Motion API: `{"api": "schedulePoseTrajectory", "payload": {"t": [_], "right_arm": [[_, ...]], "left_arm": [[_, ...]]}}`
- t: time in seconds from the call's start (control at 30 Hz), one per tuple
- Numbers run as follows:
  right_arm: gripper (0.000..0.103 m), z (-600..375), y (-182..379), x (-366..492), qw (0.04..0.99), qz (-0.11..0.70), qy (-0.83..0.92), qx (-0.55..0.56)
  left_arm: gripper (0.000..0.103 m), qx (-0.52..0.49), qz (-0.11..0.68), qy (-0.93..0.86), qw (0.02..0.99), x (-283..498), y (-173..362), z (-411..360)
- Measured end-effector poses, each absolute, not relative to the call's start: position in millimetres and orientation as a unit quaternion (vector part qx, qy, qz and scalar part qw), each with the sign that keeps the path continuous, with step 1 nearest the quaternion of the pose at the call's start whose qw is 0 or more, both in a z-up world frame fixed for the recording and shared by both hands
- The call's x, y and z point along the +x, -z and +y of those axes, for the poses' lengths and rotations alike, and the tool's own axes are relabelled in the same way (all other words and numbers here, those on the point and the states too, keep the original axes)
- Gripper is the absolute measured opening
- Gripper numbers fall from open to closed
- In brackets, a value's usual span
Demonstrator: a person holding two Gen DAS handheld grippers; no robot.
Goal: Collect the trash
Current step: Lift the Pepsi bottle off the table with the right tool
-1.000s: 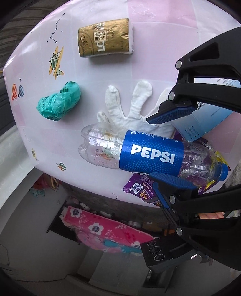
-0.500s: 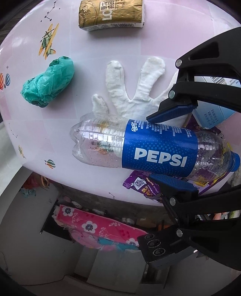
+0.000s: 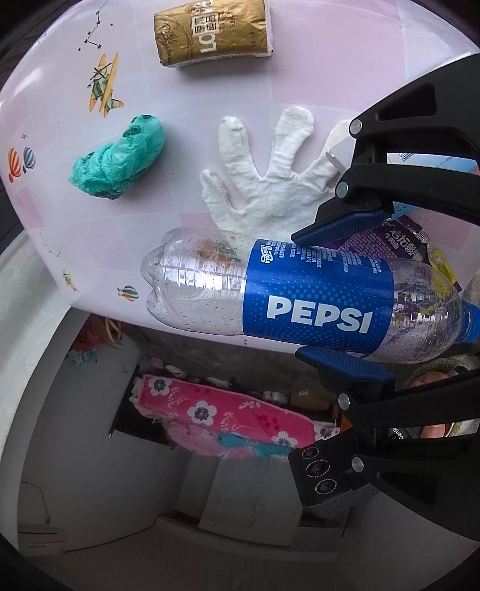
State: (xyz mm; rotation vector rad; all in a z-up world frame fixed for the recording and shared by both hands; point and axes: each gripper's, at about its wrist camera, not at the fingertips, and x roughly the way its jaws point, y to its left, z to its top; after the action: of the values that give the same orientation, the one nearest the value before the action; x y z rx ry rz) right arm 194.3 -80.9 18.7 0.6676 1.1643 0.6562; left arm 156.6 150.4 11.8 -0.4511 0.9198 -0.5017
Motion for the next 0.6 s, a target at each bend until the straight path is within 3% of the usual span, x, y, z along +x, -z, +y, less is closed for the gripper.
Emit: {"api": "schedulePoseTrajectory", "payload": {"t": [0.33,0.43,0.5,0.6], "right_arm": [[0.055,-189.7,-41.6,133.5,0.765,0.488,-0.249,0.34],[0.053,-230.1,-32.5,118.0,0.769,0.486,-0.211,0.357],[0.044,-256.4,-23.8,107.5,0.765,0.484,-0.195,0.377],[0.044,-288.6,-5.3,97.8,0.758,0.486,-0.171,0.401]], "left_arm": [[0.0,-0.169,0.411,0.341,0.828,141.2,-57.3,47.6],[0.0,-0.153,0.418,0.384,0.809,136.9,-52.5,-0.8],[0.0,-0.142,0.432,0.401,0.795,134.8,-41.8,-30.7],[0.0,-0.13,0.458,0.425,0.77,136.1,-16.5,-69.5]]}}
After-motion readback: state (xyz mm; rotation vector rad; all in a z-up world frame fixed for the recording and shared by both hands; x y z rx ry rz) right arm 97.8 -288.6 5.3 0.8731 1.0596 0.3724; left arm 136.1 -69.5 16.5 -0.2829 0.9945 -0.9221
